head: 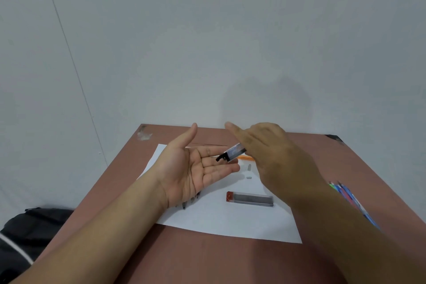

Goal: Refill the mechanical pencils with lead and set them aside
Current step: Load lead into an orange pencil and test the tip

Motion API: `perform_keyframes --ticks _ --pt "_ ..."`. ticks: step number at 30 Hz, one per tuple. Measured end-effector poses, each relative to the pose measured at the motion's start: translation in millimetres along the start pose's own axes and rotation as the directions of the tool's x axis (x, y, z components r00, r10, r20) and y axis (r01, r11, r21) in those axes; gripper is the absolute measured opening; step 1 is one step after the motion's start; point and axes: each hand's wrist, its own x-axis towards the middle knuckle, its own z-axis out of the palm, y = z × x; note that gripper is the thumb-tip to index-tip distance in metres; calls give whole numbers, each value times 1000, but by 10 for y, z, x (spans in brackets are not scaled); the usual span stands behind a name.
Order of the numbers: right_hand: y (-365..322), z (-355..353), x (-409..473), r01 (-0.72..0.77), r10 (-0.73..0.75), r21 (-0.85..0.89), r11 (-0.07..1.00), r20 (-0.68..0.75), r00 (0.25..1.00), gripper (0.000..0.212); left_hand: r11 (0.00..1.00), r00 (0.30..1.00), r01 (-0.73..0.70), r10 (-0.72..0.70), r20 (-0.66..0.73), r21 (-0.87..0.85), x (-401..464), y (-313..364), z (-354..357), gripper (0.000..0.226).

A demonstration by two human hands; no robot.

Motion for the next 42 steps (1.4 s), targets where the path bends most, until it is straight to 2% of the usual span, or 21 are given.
perform_keyframes --ticks 2,4,6,8,9,12,14,16,19,20,23,27,31,35,36,39,42 --pt "-55 -22 41 40 -40 -9 999 51 998 121 1000 1000 -5 5 11 2 -3 4 -21 90" --pt "-93 -57 109 68 -66 -34 997 66 996 120 1000 1000 -13 13 20 -3 -11 7 -35 91" --pt "-58 -79 188 134 -129 -77 988 67 989 104 1000 1000 -19 20 17 -19 -15 8 -46 91" --pt "18 -86 259 215 -205 -130 968 80 975 72 999 1000 -22 23 8 -42 -16 8 -44 90" --pt "61 -96 291 232 -220 -147 961 95 971 65 999 1000 -21 21 5 -48 -17 8 -39 89" --pt "116 -124 355 226 -203 -143 964 160 966 84 998 1000 -17 17 0 -56 -16 14 -30 90" --pt "101 -141 369 203 -182 -137 969 152 971 95 998 1000 -13 13 5 -60 -11 12 -28 90" --pt "122 -138 381 205 -190 -132 970 121 974 88 998 1000 -10 11 11 -59 -12 7 -25 90" --pt "147 -136 374 241 -225 -138 961 121 967 61 998 1000 -13 14 13 -66 -15 4 -32 89" --pt "131 -145 373 244 -226 -142 959 131 965 64 997 1000 -16 17 13 -70 -18 6 -35 89" --pt "93 -162 381 205 -189 -114 972 136 973 91 997 1000 -24 24 4 -71 -19 10 -40 90" --pt "140 -131 367 251 -238 -131 959 109 965 69 996 1000 -24 25 10 -84 -25 16 -46 90" --pt "73 -151 372 215 -201 -112 970 120 972 96 997 1000 -23 24 8 -74 -29 13 -40 91" --pt "127 -146 367 243 -229 -138 960 105 968 64 997 1000 -21 22 11 -68 -33 12 -42 90" --pt "122 -147 365 241 -227 -142 960 111 968 64 997 1000 -21 22 10 -68 -33 12 -42 90" --pt "108 -151 367 224 -209 -136 965 115 971 81 997 1000 -24 24 2 -69 -27 10 -41 90" --pt "99 -154 351 236 -225 -136 962 93 970 69 997 1000 -23 23 7 -69 -27 10 -44 90"
